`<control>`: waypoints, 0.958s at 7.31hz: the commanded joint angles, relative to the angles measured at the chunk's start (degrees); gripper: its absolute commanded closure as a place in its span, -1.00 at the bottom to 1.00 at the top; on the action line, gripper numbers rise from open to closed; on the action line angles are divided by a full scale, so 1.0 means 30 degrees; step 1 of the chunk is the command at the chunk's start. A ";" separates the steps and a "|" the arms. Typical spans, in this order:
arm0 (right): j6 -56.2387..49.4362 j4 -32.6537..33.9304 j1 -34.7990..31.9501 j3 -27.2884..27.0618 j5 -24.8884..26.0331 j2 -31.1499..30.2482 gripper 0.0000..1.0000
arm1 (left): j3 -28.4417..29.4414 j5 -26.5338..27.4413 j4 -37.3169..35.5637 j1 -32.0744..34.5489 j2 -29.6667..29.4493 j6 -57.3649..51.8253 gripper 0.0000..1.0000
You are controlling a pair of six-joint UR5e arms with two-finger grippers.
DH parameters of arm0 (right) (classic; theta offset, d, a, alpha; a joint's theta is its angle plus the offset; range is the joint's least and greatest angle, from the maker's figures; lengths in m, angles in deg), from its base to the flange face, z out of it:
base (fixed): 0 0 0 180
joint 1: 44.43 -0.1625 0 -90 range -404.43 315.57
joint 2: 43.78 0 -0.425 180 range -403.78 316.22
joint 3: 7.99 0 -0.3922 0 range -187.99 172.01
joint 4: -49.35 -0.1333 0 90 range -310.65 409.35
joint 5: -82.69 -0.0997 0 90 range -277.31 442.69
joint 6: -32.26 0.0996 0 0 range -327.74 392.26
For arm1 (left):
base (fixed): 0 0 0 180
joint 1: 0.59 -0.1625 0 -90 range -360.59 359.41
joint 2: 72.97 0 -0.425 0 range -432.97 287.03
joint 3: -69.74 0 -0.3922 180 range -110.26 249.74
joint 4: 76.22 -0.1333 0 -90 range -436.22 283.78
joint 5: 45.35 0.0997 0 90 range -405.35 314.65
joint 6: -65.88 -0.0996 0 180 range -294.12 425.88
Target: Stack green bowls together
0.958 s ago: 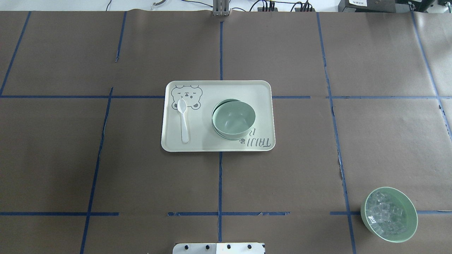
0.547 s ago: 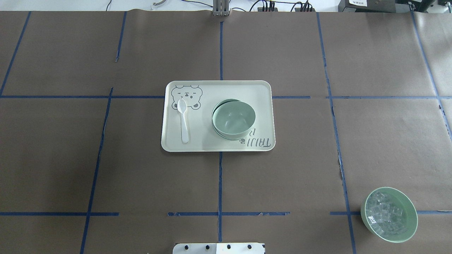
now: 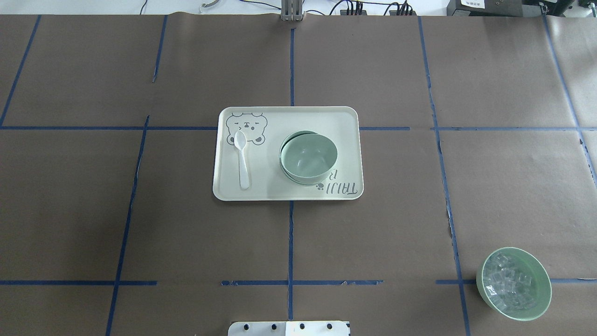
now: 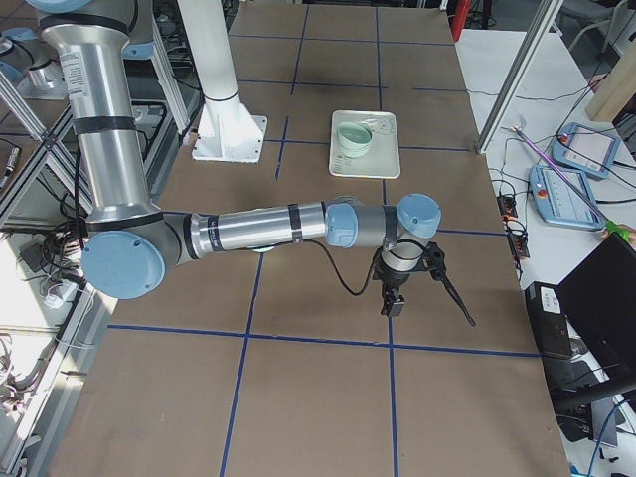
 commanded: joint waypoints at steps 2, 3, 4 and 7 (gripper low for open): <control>0.0132 0.0028 0.0095 0.0066 -0.0066 0.0007 -1.00 | 0.0212 0.0007 -0.0239 -0.0121 0.0446 -0.0034 -1.00; 0.0162 0.0029 0.0095 0.0038 -0.0153 0.0007 -1.00 | 0.0300 0.0007 -0.0239 -0.0121 0.0507 -0.0034 -1.00; 0.0162 0.0029 0.0095 0.0037 -0.0328 -0.0051 -1.00 | 0.0503 0.0007 -0.0239 -0.0121 0.0536 -0.0034 -1.00; 0.0133 0.0029 0.0095 0.0125 -0.1205 -0.0080 -1.00 | 0.0653 -0.0022 -0.0180 -0.0092 0.0771 -0.0063 -1.00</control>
